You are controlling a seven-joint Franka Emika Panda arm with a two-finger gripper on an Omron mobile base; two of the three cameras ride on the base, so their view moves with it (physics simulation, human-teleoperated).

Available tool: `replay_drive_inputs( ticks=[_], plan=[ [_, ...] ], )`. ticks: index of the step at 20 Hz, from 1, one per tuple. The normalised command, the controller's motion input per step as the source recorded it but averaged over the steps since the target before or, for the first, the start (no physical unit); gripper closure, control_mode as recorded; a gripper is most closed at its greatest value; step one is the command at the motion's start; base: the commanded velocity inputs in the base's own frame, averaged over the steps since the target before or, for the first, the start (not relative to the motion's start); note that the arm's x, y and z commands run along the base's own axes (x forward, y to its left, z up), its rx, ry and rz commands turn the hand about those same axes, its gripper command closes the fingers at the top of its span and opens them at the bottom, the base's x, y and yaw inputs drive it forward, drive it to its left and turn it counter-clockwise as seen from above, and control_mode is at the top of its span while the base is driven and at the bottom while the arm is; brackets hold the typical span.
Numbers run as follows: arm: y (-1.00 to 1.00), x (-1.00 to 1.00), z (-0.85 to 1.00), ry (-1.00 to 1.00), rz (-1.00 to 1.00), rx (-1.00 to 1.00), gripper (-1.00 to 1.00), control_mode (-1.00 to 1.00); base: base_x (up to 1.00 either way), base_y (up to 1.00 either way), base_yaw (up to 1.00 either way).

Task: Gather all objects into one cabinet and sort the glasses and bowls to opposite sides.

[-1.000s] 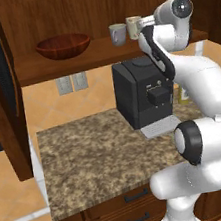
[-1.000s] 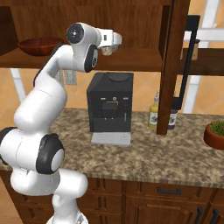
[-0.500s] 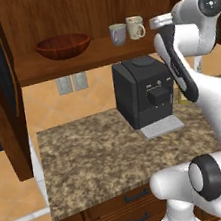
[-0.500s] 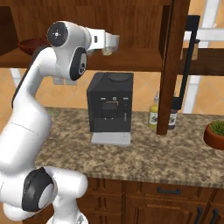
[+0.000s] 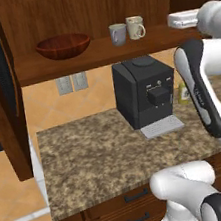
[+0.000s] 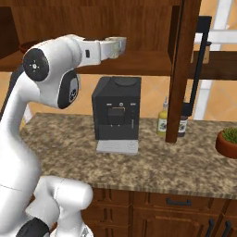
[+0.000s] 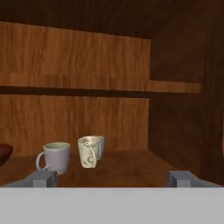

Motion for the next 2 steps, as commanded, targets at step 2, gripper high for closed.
replay_drive_inputs(
  ticks=[2],
  plan=[
    [0.15,-1.00,0.49,-0.07,0.00,0.06,-1.00,-1.00,0.00,0.00,0.00]
  ],
)
